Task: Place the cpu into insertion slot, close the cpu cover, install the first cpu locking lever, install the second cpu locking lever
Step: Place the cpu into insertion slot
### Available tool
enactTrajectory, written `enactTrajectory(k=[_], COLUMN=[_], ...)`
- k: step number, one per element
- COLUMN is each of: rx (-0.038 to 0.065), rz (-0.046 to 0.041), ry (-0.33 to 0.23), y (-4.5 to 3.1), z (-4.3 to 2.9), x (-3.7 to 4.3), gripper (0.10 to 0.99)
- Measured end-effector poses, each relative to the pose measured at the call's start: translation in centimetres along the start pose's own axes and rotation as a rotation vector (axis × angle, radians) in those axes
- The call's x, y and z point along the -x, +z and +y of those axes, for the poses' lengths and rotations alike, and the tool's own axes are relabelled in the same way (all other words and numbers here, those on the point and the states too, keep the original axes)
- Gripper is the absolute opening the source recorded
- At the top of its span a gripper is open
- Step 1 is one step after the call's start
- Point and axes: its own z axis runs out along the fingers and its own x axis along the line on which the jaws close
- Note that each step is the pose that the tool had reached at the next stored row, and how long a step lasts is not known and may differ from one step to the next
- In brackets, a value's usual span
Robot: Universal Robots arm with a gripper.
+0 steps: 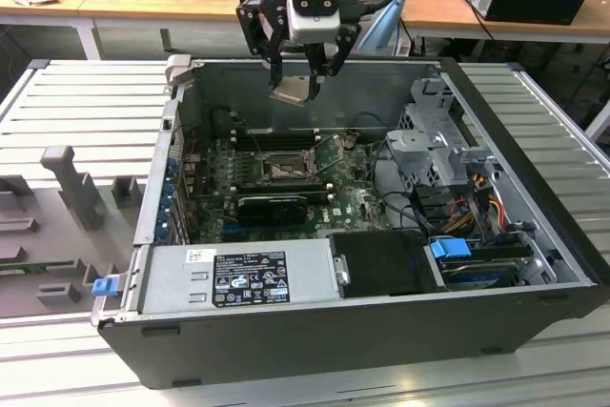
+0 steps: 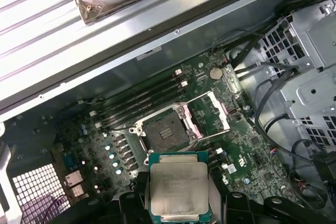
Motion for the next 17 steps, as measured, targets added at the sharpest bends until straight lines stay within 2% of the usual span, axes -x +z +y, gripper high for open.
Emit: enactTrajectory(k=[17], rx=[0.003], rz=[-0.0156], ry=[0.174], y=[0.00], z=[0.00], x=[0.00], gripper=[0.533])
